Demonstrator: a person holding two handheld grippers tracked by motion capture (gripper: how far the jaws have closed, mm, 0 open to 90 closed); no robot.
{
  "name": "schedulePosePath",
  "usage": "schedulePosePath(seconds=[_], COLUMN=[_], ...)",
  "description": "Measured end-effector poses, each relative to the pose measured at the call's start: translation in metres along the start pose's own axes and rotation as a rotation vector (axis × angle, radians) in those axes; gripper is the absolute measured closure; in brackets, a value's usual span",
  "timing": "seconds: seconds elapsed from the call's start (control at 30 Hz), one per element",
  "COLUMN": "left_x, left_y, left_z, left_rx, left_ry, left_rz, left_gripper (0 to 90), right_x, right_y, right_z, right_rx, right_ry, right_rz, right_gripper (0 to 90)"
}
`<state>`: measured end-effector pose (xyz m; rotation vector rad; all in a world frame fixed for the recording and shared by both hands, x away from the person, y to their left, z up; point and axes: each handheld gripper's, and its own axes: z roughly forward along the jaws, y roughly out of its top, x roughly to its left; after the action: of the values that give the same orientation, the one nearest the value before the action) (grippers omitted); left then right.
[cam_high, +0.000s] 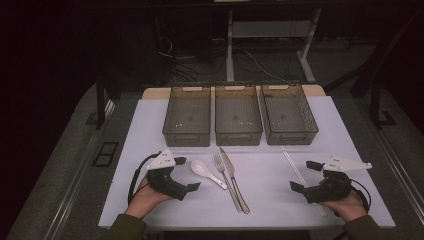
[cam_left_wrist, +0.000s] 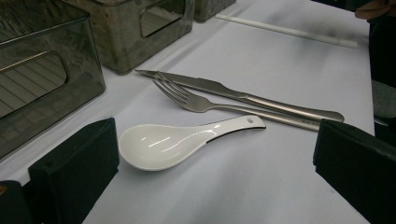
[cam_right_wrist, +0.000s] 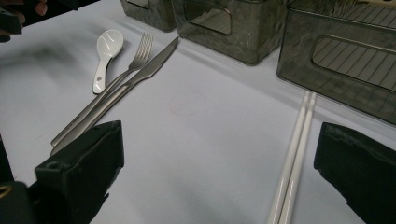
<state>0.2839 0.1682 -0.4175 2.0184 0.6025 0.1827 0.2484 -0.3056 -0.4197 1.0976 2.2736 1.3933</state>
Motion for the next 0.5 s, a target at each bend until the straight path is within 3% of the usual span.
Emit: schedulePosePath(seconds=[0.5], left_x=[0.0], left_y=[-0.002], left_z=[0.002], left_rx=[0.017], left_ry=[0.006], left_rz=[-0.005], left_gripper=[0.0], right_x=[-0.011], right_y=[0.013], right_z=[0.003], right_rx=[0.037], right_ry=[-0.068], right_rz=[0.048], right_gripper=[1.6])
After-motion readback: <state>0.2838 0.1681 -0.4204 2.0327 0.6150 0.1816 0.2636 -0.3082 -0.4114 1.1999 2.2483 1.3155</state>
